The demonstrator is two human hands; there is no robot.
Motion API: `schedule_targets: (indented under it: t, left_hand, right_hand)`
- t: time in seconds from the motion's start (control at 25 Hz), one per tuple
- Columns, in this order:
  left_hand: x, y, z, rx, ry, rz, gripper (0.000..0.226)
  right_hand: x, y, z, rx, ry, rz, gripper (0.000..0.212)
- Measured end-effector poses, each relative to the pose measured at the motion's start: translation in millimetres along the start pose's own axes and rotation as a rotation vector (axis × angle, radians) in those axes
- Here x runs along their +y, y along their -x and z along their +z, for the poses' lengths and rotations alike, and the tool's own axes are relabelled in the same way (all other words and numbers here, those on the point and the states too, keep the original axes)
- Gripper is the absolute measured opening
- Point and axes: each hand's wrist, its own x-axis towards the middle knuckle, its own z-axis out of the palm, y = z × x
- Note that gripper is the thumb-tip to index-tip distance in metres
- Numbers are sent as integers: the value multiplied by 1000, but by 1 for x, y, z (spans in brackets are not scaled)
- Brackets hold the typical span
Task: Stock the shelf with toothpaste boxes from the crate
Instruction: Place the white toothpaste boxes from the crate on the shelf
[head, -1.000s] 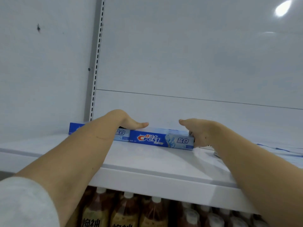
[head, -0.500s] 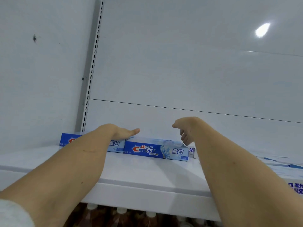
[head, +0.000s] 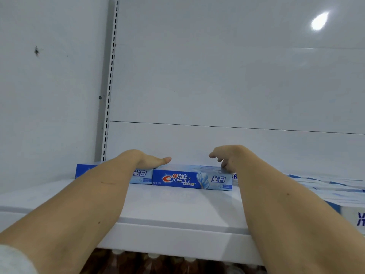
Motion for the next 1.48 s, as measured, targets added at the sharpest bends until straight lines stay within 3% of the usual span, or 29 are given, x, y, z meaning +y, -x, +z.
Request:
schedule_targets:
  t: [0.16, 0.32, 0.6, 0.72, 0.84, 0.96, 1.12, 1.28, 1.48]
  left_hand:
    - [4, -1, 0, 13, -26, -19, 102]
    - [7, 6, 1, 27, -18, -3, 80]
    - [6, -5, 0, -31, -16, 75, 91]
    - [12, -8, 2, -20, -22, 94, 94]
    - [16, -6, 5, -5, -25, 93, 100]
    - [18, 8, 5, 51, 23, 117, 103]
    - [28, 24, -1, 142, 155, 349, 104]
    - [51, 43, 0, 176, 131, 560, 88]
    - [78, 65, 1, 221, 45, 618, 88]
  right_hand:
    - [3, 0, -2, -59, -38, 30, 64]
    - [0, 9, 4, -8, 25, -42, 55]
    - [-3, 11, 7, -16, 207, -33, 62]
    - [-6, 12, 13, -13, 336, -53, 50]
    - [-14, 13, 21, 95, 502, -133, 43]
    - [-22, 16, 20, 296, 420, -259, 45]
    - [-23, 47, 9, 595, 306, -345, 34]
    - [-19, 96, 0, 586, 429, -350, 28]
    - [-4, 144, -44, 557, 494, -375, 30]
